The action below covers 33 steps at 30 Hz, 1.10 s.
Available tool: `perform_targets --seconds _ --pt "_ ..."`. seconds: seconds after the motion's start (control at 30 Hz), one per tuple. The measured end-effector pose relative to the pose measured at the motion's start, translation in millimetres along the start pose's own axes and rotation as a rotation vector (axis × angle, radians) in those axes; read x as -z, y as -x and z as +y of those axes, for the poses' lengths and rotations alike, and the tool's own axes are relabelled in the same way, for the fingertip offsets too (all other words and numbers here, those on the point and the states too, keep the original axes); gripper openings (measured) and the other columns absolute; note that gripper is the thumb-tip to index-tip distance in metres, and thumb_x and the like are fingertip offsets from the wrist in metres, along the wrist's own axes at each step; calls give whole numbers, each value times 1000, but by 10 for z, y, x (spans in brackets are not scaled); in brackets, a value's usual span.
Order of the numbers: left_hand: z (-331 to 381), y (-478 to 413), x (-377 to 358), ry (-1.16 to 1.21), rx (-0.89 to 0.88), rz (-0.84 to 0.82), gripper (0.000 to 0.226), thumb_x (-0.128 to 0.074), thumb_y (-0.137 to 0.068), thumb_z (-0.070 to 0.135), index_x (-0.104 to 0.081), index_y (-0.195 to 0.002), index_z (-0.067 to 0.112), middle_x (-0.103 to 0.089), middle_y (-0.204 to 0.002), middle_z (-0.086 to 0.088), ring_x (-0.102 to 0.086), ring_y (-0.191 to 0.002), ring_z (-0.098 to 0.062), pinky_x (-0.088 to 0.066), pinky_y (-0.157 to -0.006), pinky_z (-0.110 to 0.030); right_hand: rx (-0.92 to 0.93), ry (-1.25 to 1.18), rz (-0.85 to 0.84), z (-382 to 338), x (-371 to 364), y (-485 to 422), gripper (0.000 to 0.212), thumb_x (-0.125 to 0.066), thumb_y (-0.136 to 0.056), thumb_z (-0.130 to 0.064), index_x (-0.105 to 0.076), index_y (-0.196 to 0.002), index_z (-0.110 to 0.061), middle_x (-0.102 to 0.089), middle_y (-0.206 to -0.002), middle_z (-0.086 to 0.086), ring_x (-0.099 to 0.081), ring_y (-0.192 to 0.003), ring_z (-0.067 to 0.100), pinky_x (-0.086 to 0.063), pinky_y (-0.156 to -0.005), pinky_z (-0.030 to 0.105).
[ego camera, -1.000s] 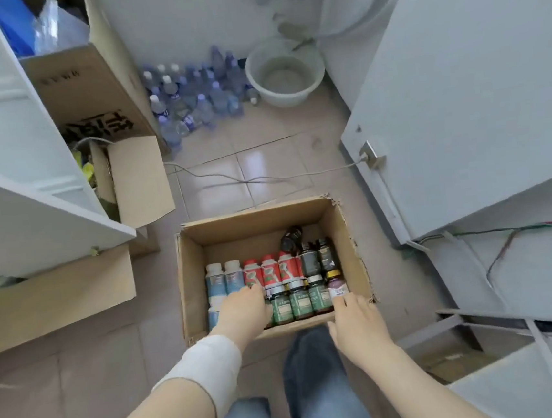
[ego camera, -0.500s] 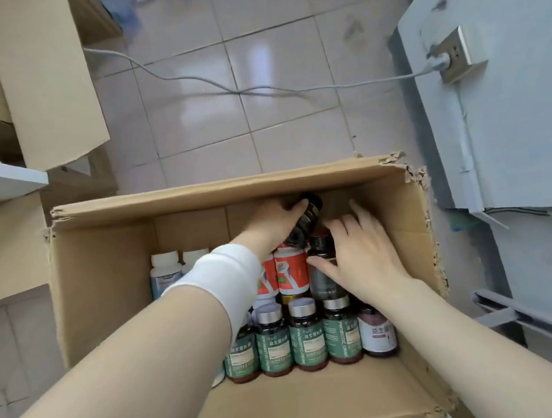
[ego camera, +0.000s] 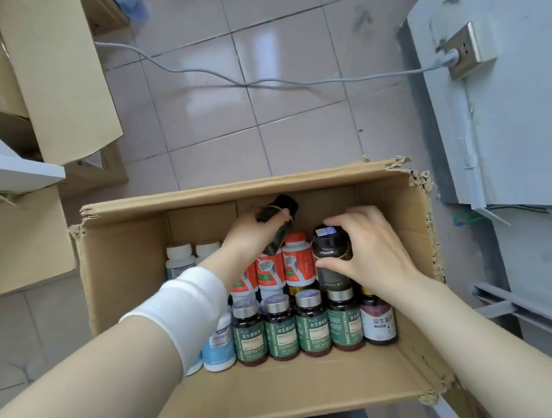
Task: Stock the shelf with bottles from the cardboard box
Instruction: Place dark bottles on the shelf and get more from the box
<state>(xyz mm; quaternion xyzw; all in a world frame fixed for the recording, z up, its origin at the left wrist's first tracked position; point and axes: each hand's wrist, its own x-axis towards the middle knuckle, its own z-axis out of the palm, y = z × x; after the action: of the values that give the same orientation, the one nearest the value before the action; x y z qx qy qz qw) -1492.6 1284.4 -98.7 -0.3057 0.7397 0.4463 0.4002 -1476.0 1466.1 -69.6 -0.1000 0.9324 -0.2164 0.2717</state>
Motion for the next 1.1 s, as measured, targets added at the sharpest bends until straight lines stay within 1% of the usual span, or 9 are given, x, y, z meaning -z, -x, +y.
perform_targets --seconds 0.1,0.2,0.33,0.47,0.6,0.77,0.87,0.97,1.1 --pt "-115 232 133 146 -1 15 43 -53 -91 42 -56 -122 11 -62 -108 -6 -57 -84 -9 -43 -72 -20 -105 -230 22 -142 215 124 57 -77 -70 -38 -55 -120 -23 -57 -115 -7 -47 -113 12 -33 -93 19" --pt "-182 513 227 264 -12 -3 61 -53 -89 48 -47 -134 7 -57 -128 -9 -57 -114 -21 -44 -101 -35 -219 -615 -11 -277 429 314 50 -76 -73 -29 -50 -116 -35 -53 -112 -17 -54 -102 3 -40 -85 16" --pt "-157 998 286 445 -76 -47 85 -58 -61 67 -47 -133 23 -54 -136 -4 -50 -127 -25 -36 -109 -51 -322 -933 -37 -426 559 682 45 -74 -76 -22 -50 -108 -43 -58 -116 -7 -60 -105 11 -52 -83 32" --pt "-14 1653 379 582 -147 -92 41 -54 -87 40 -52 -124 22 -56 -125 -5 -52 -119 -25 -38 -106 -51 -471 -1275 88 -689 695 1192 35 -59 -88 -11 -51 -119 -25 -62 -111 1 -59 -105 21 -52 -79 36" --pt "57 2210 443 627 -191 -218 39 -39 -98 21 -38 -137 13 -54 -117 -11 -55 -105 -30 -49 -88 -44 -538 -1531 207 -1042 846 1867 34 -46 -93 -15 -52 -125 -5 -64 -106 11 -61 -90 20 -52 -70 31" --pt "121 3051 532 516 -361 -319 78 -58 -75 67 -42 -134 19 -50 -137 -9 -50 -124 -30 -40 -103 -53 -448 -1676 337 -1545 918 2828 97 -83 -45 -57 -57 -122 -4 -68 -108 16 -65 -93 25 -55 -65 31" --pt "78 3466 550 435 -471 -405 116 -66 -42 85 -41 -139 27 -44 -145 -6 -42 -134 -29 -32 -110 -54 -336 -1763 440 -1905 903 3358 105 -92 -28 -48 -55 -116 -5 -73 -91 6 -69 -78 16 -56 -61 29" --pt "159 4127 547 368 -567 -519 78 -65 -73 63 -47 -129 11 -57 -128 -12 -56 -117 -28 -42 -102 -52 -266 -1824 558 -2242 949 3867 91 -95 -27 -37 -57 -106 -10 -74 -84 5 -70 -75 14 -58 -65 27" --pt "257 4991 366 277 -781 -655 16 -47 -96 28 -56 -103 17 -67 -109 -6 -62 -104 -28 -50 -91 -45 -242 -1671 723 -2500 1165 4655 43 -75 -64 -20 -59 -103 -17 -67 -92 4 -67 -78 12 -57 -65 24"
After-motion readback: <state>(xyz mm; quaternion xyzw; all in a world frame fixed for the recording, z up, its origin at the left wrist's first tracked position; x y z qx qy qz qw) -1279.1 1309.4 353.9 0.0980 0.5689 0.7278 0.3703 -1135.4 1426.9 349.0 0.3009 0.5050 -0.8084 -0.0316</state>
